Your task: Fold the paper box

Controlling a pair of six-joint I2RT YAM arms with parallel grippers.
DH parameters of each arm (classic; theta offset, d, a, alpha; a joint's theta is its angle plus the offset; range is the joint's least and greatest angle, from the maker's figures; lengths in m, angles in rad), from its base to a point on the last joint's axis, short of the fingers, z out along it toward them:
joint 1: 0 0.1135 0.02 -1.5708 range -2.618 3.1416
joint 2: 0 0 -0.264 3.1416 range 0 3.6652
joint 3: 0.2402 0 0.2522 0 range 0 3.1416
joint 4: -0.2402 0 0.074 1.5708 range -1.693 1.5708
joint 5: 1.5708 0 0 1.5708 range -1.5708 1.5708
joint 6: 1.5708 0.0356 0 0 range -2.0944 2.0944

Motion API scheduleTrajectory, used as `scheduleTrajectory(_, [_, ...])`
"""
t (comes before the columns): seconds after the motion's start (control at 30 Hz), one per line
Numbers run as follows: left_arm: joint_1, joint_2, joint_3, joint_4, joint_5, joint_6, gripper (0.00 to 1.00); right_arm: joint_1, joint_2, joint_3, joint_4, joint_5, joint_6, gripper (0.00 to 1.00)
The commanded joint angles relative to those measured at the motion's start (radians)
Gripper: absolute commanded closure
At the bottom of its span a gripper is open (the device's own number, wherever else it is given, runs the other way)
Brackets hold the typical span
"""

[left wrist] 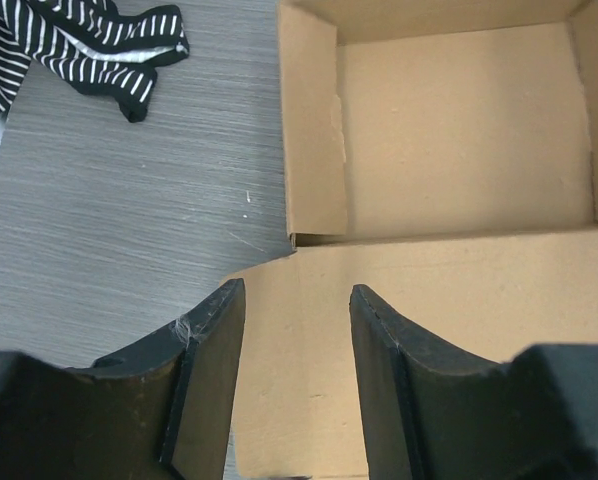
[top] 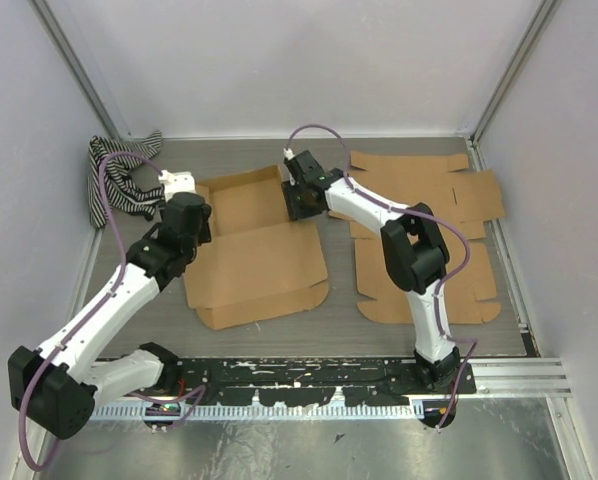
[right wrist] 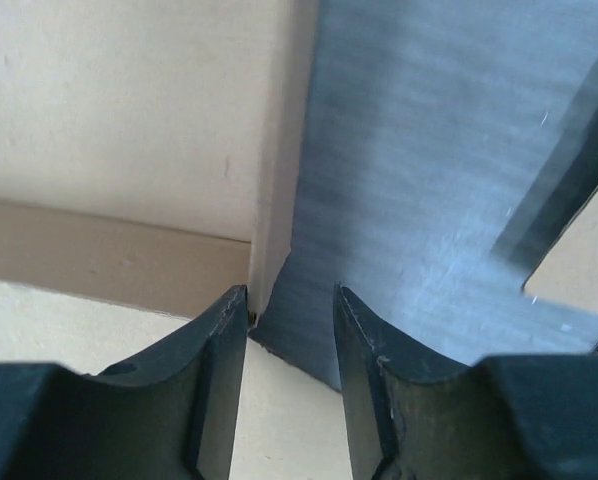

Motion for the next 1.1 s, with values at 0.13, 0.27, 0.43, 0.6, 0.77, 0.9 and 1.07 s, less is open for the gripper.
scheduleTrajectory(0.13, [0.002,0.039,0.041,0.016,0.028,0.016,0.48,0.058,-0.243,-0.206,-0.007,-0.176,-0.011,0.59])
scheduleTrajectory(0.27, [0.002,0.042,0.047,0.021,0.039,0.018,0.48,0.119,-0.345,-0.210,-0.052,-0.177,-0.005,0.57])
scheduleTrajectory(0.43, [0.002,0.035,0.048,0.032,0.059,0.012,0.48,0.120,-0.324,-0.057,-0.100,0.064,-0.064,0.51])
scheduleTrajectory(0.6, [0.001,0.013,0.054,0.004,0.063,0.008,0.48,0.066,-0.050,0.231,-0.045,0.092,-0.222,0.48])
scheduleTrajectory(0.77, [0.002,-0.070,0.034,-0.039,0.058,-0.004,0.48,0.025,0.110,0.360,0.047,-0.013,-0.309,0.44])
scheduleTrajectory(0.9, [0.002,-0.134,-0.009,-0.039,0.061,-0.022,0.48,0.006,0.119,0.335,0.104,-0.123,-0.329,0.32])
scheduleTrajectory(1.07, [0.004,-0.155,-0.045,-0.043,0.063,-0.033,0.48,0.005,0.156,0.354,0.102,-0.148,-0.351,0.32])
